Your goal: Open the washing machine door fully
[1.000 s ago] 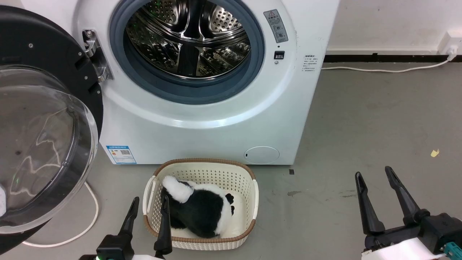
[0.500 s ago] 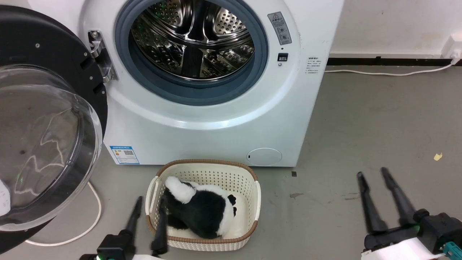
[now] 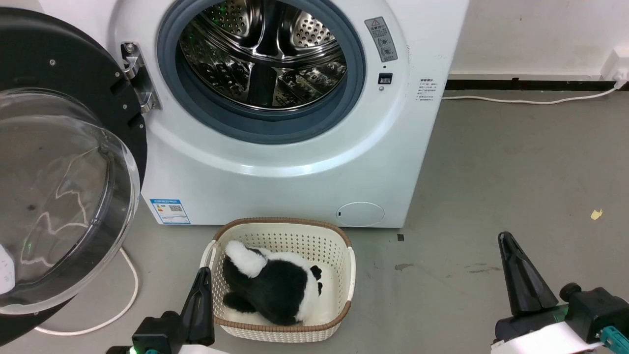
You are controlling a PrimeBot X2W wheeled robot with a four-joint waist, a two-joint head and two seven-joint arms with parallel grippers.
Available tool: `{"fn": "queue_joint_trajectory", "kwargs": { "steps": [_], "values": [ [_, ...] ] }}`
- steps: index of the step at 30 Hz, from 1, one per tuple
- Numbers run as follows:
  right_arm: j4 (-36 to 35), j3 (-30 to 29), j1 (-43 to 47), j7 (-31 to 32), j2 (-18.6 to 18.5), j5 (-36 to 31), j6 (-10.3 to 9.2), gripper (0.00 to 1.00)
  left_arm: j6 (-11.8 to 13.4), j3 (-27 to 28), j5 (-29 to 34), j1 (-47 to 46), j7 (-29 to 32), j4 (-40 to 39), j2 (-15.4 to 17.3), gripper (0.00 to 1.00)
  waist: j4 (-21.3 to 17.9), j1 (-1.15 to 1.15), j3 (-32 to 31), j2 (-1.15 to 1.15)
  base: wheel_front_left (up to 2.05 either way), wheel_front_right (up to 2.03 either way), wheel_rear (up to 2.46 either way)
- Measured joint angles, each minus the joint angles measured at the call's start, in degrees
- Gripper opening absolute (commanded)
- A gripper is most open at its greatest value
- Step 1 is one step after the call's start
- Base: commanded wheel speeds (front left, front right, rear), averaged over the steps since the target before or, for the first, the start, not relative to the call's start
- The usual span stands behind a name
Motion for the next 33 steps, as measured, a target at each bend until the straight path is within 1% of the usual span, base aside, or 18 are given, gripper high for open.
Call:
{"fn": "queue_joint_trajectory", "kwargs": {
  "steps": [33],
  "values": [
    [0.55, 0.32, -0.12, 4.0, 0.0, -1.08, 0.0, 0.0, -1.02, 1.66, 2.67, -0.93, 4.14, -1.01, -0.03, 0.0, 0.26, 0.0, -0.28, 0.0, 0.0, 0.0, 0.0]
  ]
}}
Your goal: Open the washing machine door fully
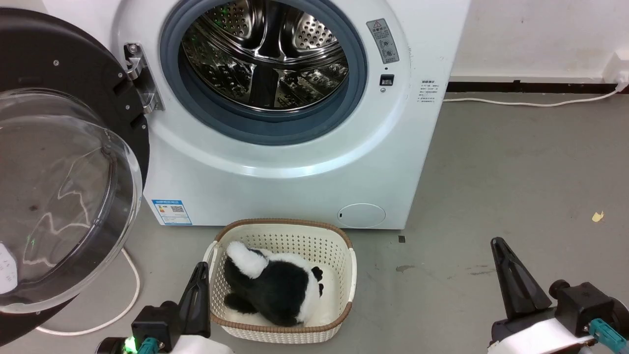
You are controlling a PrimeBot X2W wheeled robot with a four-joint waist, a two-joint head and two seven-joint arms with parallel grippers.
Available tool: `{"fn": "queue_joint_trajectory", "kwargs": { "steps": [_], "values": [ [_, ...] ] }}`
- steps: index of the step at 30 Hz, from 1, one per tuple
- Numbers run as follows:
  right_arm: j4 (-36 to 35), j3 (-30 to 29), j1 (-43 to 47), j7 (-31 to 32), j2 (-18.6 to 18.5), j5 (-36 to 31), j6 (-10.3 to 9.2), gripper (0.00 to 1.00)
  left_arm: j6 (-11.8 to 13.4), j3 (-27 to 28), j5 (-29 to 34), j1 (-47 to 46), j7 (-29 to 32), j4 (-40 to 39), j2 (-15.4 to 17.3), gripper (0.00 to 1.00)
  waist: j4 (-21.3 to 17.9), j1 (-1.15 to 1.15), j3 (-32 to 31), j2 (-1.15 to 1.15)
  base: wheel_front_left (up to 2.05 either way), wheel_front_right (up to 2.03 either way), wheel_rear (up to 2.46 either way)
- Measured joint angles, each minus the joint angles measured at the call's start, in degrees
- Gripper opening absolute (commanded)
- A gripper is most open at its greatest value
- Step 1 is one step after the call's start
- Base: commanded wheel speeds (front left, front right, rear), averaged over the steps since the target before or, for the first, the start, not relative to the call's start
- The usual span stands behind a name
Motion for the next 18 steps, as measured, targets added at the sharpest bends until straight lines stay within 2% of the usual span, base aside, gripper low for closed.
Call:
{"fn": "queue_joint_trajectory", "kwargs": {
  "steps": [18],
  "values": [
    [0.51, 0.19, -0.24, 2.61, 0.0, -0.98, 0.0, 0.0, -0.55, 1.18, 1.81, -0.39, 2.43, -0.51, -0.03, 0.0, 0.16, 0.0, -0.18, 0.0, 0.0, 0.0, 0.0]
  ]
}}
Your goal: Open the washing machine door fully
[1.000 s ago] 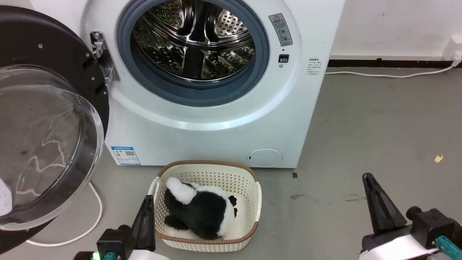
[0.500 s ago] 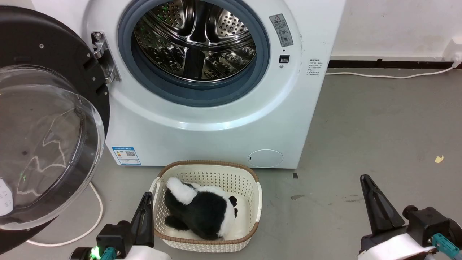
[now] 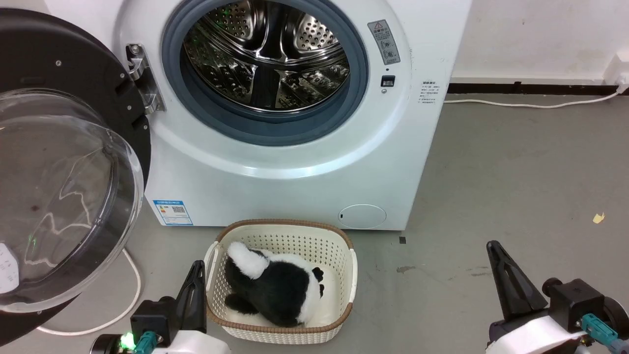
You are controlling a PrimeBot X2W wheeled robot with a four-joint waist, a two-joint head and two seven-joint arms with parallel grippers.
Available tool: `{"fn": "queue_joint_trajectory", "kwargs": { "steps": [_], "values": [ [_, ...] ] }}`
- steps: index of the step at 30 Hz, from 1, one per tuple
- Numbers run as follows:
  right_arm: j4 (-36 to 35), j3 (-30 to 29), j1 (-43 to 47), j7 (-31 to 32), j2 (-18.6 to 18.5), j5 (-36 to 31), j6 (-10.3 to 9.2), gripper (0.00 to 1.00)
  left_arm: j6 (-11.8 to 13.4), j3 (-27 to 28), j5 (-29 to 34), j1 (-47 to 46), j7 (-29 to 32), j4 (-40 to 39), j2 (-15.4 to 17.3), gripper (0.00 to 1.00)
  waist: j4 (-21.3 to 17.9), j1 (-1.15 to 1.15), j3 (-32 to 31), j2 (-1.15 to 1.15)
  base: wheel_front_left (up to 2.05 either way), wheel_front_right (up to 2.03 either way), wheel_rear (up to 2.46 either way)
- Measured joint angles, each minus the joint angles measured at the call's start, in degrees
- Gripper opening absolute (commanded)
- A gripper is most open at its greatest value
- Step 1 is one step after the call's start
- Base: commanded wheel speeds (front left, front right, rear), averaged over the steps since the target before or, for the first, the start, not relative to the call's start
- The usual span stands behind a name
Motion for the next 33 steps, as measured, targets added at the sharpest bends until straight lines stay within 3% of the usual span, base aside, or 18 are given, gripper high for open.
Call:
{"fn": "queue_joint_trajectory", "kwargs": {
  "steps": [33],
  "values": [
    [0.48, 0.45, -0.94, 4.17, 0.01, -1.44, 0.0, 0.0, -0.93, 1.85, 2.61, -1.46, 4.23, -0.96, -0.04, 0.0, 0.27, 0.0, -0.29, 0.0, 0.0, 0.0, 0.0]
  ]
}}
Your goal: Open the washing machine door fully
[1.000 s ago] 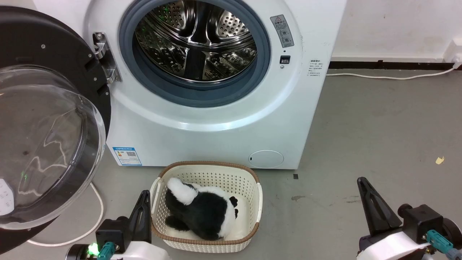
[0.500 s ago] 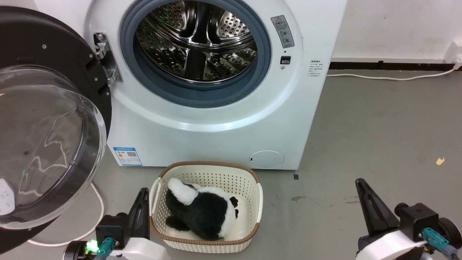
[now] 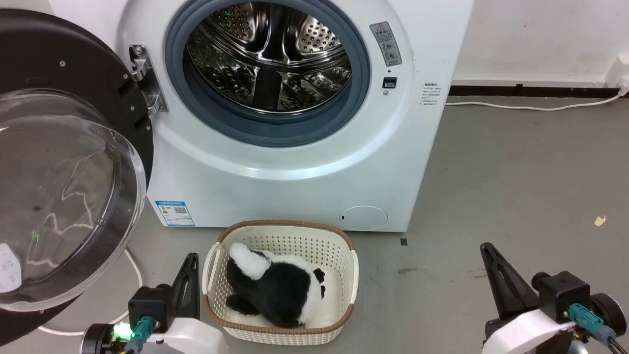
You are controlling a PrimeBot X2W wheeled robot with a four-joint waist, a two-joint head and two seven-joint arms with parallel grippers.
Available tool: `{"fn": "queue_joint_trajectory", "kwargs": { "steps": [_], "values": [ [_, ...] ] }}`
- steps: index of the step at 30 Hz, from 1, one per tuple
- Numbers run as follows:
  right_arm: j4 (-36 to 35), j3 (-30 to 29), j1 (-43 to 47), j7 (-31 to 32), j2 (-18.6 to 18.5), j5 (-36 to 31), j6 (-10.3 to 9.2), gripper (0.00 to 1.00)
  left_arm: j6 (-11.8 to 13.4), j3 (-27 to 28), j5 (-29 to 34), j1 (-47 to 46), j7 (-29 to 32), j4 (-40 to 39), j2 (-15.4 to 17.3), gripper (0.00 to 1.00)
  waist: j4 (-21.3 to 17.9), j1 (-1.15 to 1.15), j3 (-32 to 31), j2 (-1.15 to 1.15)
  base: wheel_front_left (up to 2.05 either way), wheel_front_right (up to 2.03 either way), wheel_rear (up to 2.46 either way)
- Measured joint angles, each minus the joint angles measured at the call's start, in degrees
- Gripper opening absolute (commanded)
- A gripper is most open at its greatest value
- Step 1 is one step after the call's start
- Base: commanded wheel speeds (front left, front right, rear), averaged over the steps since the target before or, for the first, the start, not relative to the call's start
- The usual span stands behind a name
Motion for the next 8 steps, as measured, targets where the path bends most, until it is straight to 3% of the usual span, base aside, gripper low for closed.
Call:
{"fn": "queue_joint_trajectory", "kwargs": {
  "steps": [8],
  "values": [
    [0.11, 0.05, 0.0, 0.96, 0.0, -0.15, 0.0, 0.0, -0.34, 0.23, 0.82, -0.55, 0.94, -0.26, -0.01, 0.0, 0.06, 0.0, -0.06, 0.0, 0.0, 0.0, 0.0]
  ]
}}
